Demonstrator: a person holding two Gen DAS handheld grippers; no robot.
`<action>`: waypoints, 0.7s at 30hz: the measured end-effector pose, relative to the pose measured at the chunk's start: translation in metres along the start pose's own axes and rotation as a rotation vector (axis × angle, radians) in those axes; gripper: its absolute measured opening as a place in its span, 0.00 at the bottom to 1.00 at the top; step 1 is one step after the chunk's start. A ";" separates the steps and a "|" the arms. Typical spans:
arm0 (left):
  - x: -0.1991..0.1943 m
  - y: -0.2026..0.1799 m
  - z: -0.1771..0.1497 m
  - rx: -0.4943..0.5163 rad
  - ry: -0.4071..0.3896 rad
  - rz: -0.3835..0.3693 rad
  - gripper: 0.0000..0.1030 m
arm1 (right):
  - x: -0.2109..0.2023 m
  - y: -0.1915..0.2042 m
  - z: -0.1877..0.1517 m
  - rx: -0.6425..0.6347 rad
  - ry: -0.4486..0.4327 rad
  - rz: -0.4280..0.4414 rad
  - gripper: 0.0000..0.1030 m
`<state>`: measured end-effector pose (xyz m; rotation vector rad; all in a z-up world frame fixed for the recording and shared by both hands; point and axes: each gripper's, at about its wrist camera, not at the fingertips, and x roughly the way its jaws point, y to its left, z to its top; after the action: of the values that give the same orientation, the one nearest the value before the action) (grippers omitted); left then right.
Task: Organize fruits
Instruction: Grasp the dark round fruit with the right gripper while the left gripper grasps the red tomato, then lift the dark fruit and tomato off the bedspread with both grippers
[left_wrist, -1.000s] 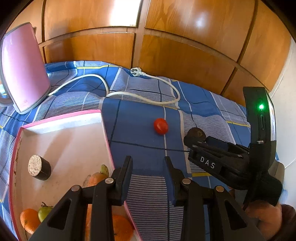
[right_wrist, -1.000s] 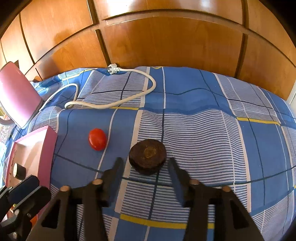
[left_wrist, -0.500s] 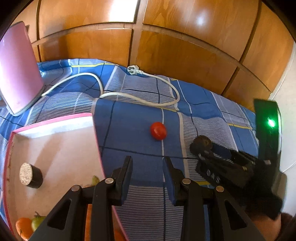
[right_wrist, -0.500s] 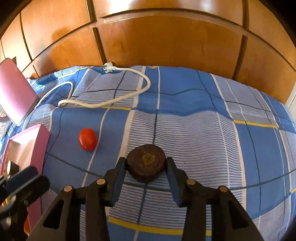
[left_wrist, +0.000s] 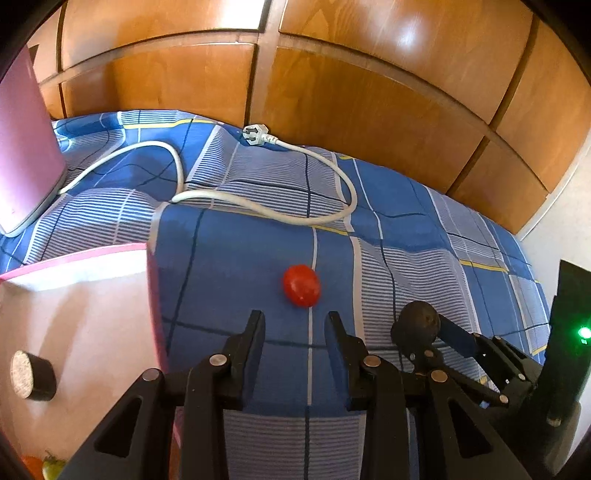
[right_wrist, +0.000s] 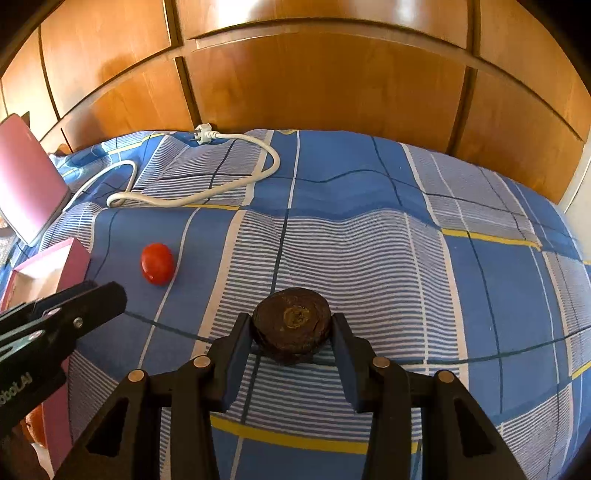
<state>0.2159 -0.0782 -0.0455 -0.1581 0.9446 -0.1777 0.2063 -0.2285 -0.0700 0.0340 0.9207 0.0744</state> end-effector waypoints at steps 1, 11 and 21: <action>0.002 -0.001 0.001 -0.001 0.002 0.000 0.33 | 0.001 0.000 0.001 -0.007 -0.004 -0.006 0.42; 0.023 -0.008 0.014 -0.014 0.008 0.002 0.33 | 0.011 -0.006 0.012 -0.012 -0.028 -0.023 0.42; 0.046 0.001 0.021 -0.063 0.033 -0.007 0.26 | 0.016 -0.009 0.016 -0.002 -0.043 -0.020 0.42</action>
<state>0.2596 -0.0859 -0.0699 -0.2170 0.9833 -0.1571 0.2291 -0.2363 -0.0731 0.0245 0.8775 0.0558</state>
